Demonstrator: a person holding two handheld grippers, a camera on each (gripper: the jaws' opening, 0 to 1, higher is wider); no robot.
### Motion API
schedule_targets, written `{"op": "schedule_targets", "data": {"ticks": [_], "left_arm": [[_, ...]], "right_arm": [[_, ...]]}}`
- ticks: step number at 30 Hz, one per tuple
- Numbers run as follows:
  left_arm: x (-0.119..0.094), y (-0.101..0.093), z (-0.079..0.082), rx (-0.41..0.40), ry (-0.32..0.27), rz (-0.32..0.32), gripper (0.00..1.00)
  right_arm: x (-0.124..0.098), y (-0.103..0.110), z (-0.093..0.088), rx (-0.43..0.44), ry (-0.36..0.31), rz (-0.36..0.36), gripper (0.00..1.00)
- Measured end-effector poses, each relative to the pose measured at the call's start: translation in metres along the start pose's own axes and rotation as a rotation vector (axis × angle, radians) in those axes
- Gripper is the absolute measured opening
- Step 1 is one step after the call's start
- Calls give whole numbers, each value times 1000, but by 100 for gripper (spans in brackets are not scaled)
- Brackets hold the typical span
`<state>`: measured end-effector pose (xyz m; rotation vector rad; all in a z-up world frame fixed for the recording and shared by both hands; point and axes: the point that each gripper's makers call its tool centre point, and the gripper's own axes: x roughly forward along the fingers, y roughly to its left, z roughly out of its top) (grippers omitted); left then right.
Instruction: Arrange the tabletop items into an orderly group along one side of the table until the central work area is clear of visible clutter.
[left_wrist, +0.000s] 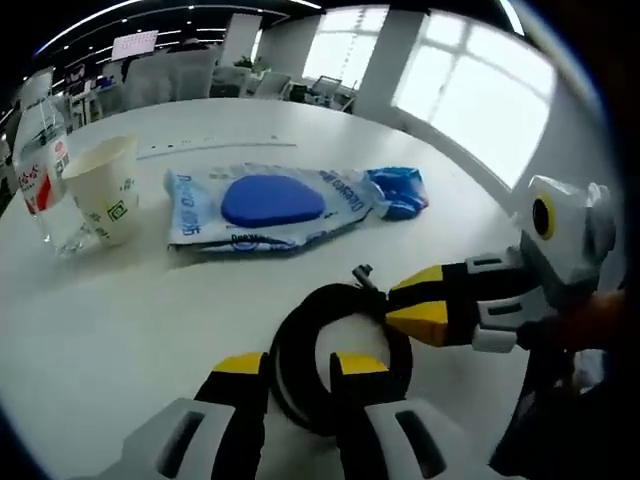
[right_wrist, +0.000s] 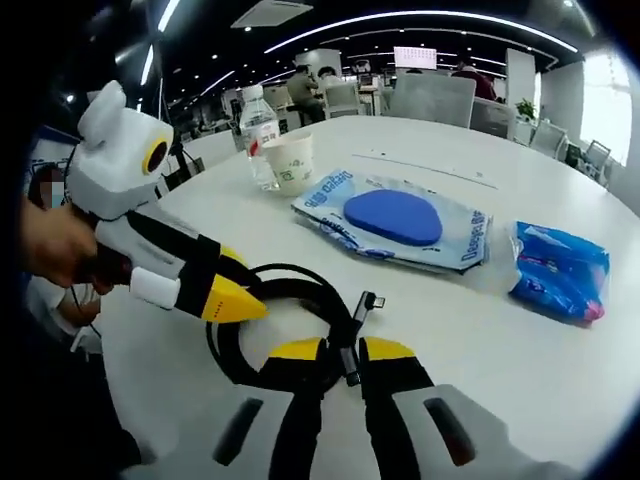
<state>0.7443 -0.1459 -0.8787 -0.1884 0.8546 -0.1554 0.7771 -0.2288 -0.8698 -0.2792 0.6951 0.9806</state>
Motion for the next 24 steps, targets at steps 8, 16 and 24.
{"op": "schedule_targets", "data": {"ticks": [8, 16, 24], "left_arm": [[-1, -1, 0, -6, 8, 0, 13], [-11, -4, 1, -27, -7, 3, 9], [-19, -7, 12, -47, -26, -3, 8]], "right_arm": [[1, 5, -1, -21, -1, -3, 7], [-7, 9, 4, -37, -17, 5, 5], [-21, 8, 17, -26, -56, -16, 4]]}}
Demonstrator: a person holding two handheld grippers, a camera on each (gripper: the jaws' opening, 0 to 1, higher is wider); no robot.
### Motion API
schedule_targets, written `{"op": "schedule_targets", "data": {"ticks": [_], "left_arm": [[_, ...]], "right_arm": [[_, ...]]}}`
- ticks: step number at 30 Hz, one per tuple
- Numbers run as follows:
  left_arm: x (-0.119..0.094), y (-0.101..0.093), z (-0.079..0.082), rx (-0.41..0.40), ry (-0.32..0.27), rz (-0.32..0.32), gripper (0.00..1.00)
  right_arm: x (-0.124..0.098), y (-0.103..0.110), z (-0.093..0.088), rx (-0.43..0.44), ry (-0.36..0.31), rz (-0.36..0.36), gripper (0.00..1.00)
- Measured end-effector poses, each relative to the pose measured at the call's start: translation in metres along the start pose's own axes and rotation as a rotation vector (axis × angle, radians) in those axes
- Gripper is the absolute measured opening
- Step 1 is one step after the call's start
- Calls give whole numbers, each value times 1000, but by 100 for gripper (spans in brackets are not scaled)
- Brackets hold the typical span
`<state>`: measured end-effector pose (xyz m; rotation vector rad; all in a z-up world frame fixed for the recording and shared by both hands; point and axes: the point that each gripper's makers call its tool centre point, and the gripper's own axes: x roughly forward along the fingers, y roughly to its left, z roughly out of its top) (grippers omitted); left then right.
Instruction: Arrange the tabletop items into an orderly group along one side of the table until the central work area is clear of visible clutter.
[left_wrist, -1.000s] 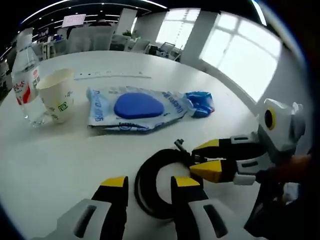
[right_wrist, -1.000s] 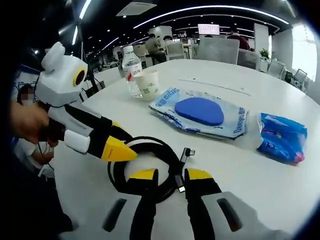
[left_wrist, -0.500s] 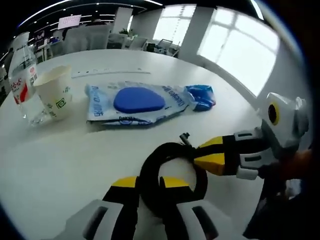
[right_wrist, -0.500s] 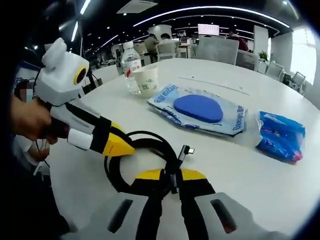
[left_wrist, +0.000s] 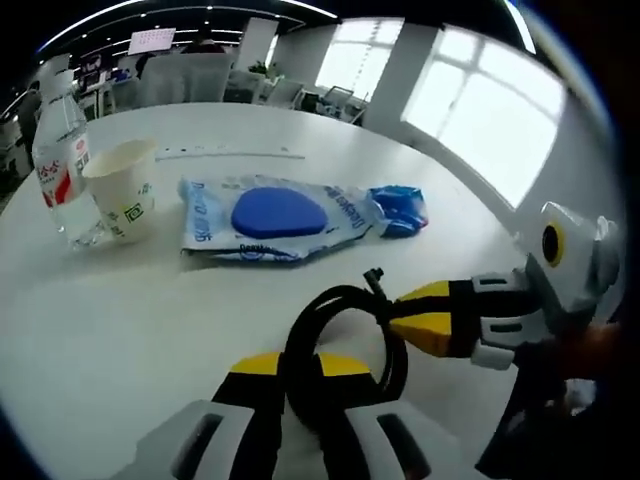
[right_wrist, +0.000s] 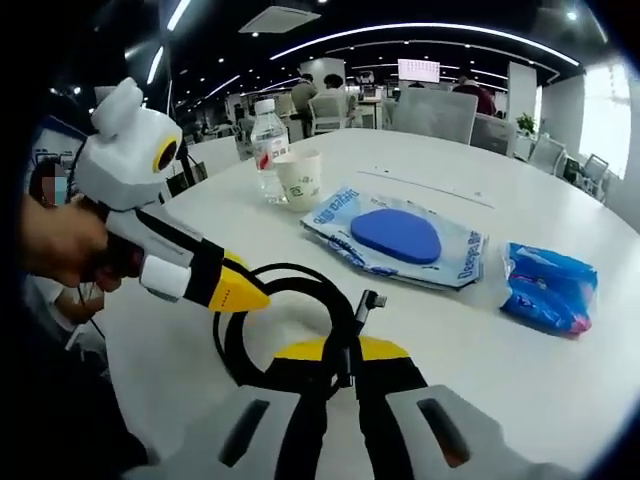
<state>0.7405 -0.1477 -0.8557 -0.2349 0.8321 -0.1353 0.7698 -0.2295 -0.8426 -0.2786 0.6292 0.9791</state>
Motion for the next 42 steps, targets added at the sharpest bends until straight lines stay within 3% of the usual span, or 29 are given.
{"op": "schedule_targets", "data": {"ticks": [11, 24, 37, 42], "left_arm": [[-4, -28, 23, -24, -25, -35, 8], [20, -59, 47, -11, -21, -93, 6], [40, -82, 56, 1, 4, -123, 6], [58, -91, 62, 13, 25, -133, 6]], "right_arm": [[-25, -24, 13, 49, -59, -72, 3], [-44, -62, 13, 65, -70, -135, 3], [-51, -93, 9, 107, -65, -163, 2], [-53, -108, 4, 122, -50, -180, 3]]}}
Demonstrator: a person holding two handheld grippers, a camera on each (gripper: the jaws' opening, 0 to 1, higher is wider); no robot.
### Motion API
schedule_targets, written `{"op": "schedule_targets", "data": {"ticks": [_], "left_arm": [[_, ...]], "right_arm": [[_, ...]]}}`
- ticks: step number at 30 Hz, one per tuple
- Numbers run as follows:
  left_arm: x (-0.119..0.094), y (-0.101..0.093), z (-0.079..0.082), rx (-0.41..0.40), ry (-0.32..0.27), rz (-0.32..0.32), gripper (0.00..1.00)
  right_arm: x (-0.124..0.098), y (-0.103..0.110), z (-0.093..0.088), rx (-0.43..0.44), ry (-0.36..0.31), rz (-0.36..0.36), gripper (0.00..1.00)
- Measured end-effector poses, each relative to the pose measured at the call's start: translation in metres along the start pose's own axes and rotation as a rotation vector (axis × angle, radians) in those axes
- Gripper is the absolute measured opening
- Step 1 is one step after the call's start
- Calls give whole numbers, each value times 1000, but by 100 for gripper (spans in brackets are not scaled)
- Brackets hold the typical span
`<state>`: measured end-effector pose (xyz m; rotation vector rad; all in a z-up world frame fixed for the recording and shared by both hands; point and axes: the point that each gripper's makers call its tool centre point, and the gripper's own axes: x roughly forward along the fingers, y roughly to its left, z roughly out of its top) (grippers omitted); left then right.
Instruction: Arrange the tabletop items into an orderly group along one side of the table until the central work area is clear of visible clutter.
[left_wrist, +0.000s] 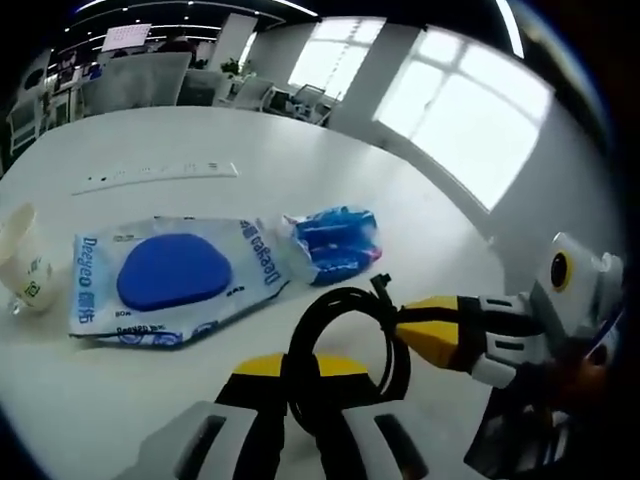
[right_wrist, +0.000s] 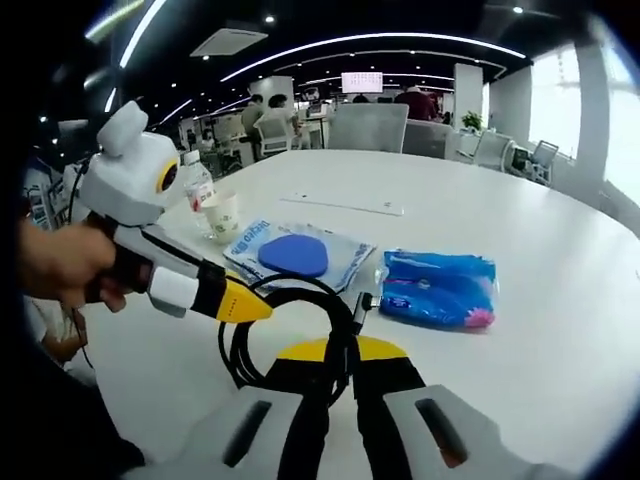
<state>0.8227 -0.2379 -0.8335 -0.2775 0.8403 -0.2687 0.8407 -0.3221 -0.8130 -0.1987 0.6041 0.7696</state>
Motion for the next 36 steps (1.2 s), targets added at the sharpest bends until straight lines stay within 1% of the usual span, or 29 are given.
{"op": "schedule_targets", "data": {"ticks": [3, 6, 9, 10, 11, 13, 15, 16, 17, 19, 21, 24, 25, 26, 28, 31, 32, 35, 36], "left_arm": [[9, 0, 2, 4, 10, 0, 6], [10, -4, 0, -18, 23, 4, 6], [21, 2, 0, -15, 32, 11, 6], [16, -4, -1, -15, 35, 14, 6], [16, -4, -1, -13, 37, 15, 6], [23, 1, -2, -2, 45, 25, 6], [22, 0, -2, 14, 45, 33, 7], [29, 6, -1, 22, 43, 34, 7], [32, 8, -2, 26, 44, 37, 7], [32, 7, -4, 30, 47, 42, 7], [32, 3, -6, 38, 52, 48, 8], [37, 8, -4, 61, 42, 59, 7], [37, 9, -1, 72, 31, 62, 7], [37, 7, -2, 71, 32, 56, 8], [43, 12, 1, 65, 32, 56, 11], [39, 6, -2, 53, 31, 36, 15], [37, 4, -2, 66, 25, 39, 16], [41, 7, 0, 76, 19, 30, 16], [37, 7, 1, 81, 12, 35, 17]], "right_arm": [[3, -7, -3, 11, 9, -2, 3], [8, -12, -7, 20, 26, -3, 3], [11, -15, -10, 39, 34, 4, 3], [13, -15, -12, 44, 39, 5, 3], [13, -15, -12, 47, 41, 5, 3], [17, -14, -15, 56, 49, 6, 4], [21, -16, -19, 60, 62, 5, 4], [22, -16, -21, 63, 63, 3, 4], [23, -16, -22, 73, 68, 4, 4], [25, -16, -27, 82, 79, 1, 4], [26, -15, -30, 79, 93, -1, 4], [27, -17, -32, 76, 96, -4, 4], [27, -18, -37, 56, 123, -4, 3], [28, -18, -37, 63, 115, -3, 3], [28, -18, -38, 79, 113, -2, 2], [27, -22, -35, 76, 95, -17, 0], [27, -23, -34, 83, 90, -21, 0], [26, -24, -30, 83, 76, -24, 0], [26, -23, -27, 80, 70, -26, 0]]}}
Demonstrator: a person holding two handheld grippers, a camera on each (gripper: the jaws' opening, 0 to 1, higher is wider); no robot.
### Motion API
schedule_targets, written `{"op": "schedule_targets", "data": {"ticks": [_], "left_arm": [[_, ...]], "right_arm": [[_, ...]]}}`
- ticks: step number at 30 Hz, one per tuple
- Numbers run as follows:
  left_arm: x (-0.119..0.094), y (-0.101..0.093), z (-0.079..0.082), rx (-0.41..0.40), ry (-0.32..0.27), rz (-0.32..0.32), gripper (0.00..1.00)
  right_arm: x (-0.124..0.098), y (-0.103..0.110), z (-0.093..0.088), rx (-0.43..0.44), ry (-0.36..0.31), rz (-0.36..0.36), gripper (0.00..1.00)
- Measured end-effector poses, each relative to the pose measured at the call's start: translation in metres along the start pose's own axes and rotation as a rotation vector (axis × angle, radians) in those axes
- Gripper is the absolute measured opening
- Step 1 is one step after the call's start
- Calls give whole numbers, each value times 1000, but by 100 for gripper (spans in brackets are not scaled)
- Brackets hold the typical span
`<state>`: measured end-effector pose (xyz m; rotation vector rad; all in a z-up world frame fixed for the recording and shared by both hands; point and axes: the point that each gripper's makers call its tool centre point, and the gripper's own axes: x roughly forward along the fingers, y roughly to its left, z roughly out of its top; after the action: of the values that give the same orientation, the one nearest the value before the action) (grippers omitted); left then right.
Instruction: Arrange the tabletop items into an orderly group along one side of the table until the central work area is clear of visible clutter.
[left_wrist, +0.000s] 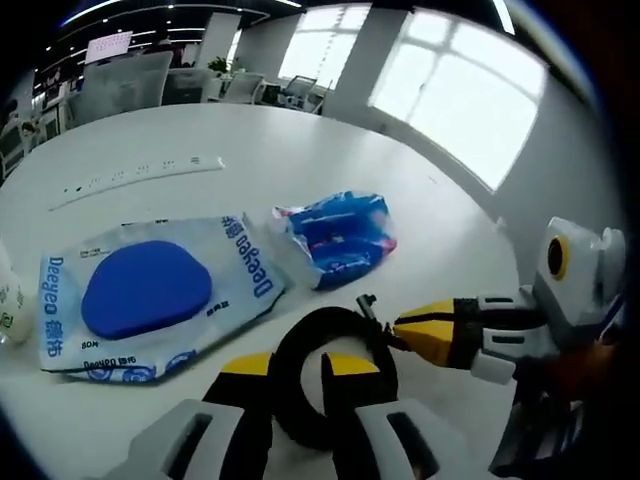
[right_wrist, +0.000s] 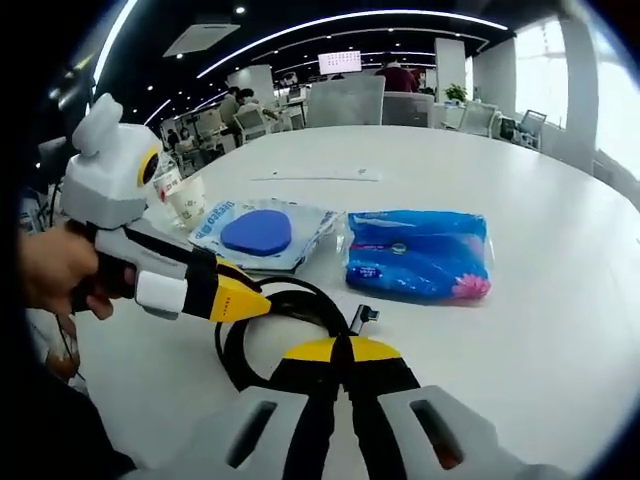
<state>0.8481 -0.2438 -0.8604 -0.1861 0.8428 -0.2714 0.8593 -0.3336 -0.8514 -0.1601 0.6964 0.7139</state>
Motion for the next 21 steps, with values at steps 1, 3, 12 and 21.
{"op": "schedule_targets", "data": {"ticks": [1, 3, 12, 21], "left_arm": [[-2, 1, 1, 3, -7, 2, 18], [-3, 4, -1, 7, -10, 1, 21], [-36, 33, 8, 4, -75, 67, 30], [-65, 54, 16, -18, -133, 98, 35]], "right_arm": [[-1, 1, 2, -3, -5, -2, 0], [-2, 2, 5, -1, -20, -8, 2], [-11, 17, 17, -3, -71, -3, 21], [-17, 29, 22, 3, -102, 17, 37]]}}
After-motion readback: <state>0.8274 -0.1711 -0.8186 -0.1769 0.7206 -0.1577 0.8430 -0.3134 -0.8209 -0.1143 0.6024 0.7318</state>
